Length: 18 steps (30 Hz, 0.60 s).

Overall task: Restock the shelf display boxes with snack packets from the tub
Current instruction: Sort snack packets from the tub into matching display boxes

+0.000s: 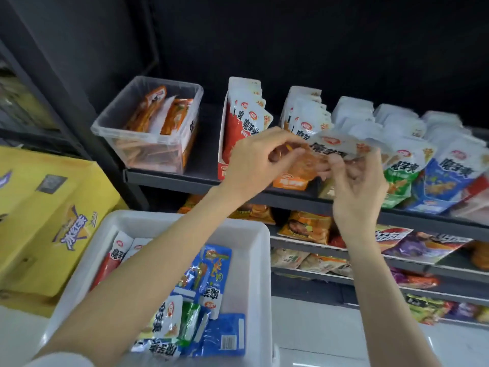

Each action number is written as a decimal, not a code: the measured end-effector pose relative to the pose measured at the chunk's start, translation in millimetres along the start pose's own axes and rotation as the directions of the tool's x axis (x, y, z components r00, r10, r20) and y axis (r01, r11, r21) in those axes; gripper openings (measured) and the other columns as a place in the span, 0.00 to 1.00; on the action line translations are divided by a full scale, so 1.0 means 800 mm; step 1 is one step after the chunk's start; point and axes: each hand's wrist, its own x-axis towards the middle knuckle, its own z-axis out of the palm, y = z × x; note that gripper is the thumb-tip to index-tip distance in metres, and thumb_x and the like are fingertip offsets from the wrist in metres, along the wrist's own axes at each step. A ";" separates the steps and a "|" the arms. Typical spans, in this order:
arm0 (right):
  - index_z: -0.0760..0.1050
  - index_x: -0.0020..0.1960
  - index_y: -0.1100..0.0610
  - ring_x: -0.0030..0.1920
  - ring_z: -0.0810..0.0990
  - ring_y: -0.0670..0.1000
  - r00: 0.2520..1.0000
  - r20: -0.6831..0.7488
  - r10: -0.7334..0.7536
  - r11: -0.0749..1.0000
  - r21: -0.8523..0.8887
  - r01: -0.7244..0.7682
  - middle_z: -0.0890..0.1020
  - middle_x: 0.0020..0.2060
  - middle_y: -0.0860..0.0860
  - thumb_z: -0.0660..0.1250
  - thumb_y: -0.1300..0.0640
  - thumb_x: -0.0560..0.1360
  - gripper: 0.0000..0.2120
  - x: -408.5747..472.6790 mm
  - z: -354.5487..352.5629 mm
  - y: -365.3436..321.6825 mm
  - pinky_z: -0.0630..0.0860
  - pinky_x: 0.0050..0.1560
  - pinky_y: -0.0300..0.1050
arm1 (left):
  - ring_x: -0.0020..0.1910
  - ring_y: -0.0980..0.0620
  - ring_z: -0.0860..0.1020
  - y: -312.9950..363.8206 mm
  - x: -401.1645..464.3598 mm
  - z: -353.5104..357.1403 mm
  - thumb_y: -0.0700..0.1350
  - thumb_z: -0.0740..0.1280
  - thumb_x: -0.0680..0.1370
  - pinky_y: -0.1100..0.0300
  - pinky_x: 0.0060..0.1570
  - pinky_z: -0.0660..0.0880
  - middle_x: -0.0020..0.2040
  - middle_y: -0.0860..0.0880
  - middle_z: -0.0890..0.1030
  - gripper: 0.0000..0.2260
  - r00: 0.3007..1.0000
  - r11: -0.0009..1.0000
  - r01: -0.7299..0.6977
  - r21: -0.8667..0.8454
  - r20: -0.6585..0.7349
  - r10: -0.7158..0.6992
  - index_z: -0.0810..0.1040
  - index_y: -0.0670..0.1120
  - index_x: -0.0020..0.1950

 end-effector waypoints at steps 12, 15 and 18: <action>0.68 0.54 0.61 0.33 0.82 0.44 0.998 -0.037 0.044 0.969 -0.240 -0.052 0.79 0.31 0.45 0.62 0.56 0.80 0.08 0.065 0.046 0.066 0.78 0.32 0.37 | 0.48 0.54 0.81 -0.054 0.025 0.057 0.42 0.65 0.78 0.60 0.49 0.79 0.54 0.48 0.82 0.16 0.943 0.948 0.290 0.131 0.131 -0.306 0.74 0.45 0.65; 0.65 0.65 0.59 0.38 0.82 0.52 0.997 -0.034 0.067 0.948 -0.310 -0.075 0.81 0.42 0.55 0.63 0.62 0.78 0.16 0.062 0.054 0.067 0.78 0.36 0.45 | 0.50 0.53 0.81 -0.053 0.012 0.062 0.40 0.65 0.77 0.56 0.49 0.79 0.60 0.47 0.80 0.22 0.931 0.943 0.300 0.143 0.171 -0.323 0.68 0.44 0.71; 0.63 0.71 0.59 0.45 0.81 0.51 0.999 -0.032 -0.032 0.952 -0.306 0.021 0.73 0.64 0.57 0.62 0.69 0.75 0.25 0.049 0.056 0.059 0.73 0.43 0.28 | 0.56 0.54 0.78 -0.051 0.005 0.062 0.39 0.66 0.77 0.59 0.52 0.78 0.62 0.47 0.78 0.23 0.916 0.934 0.348 0.085 0.181 -0.358 0.67 0.44 0.72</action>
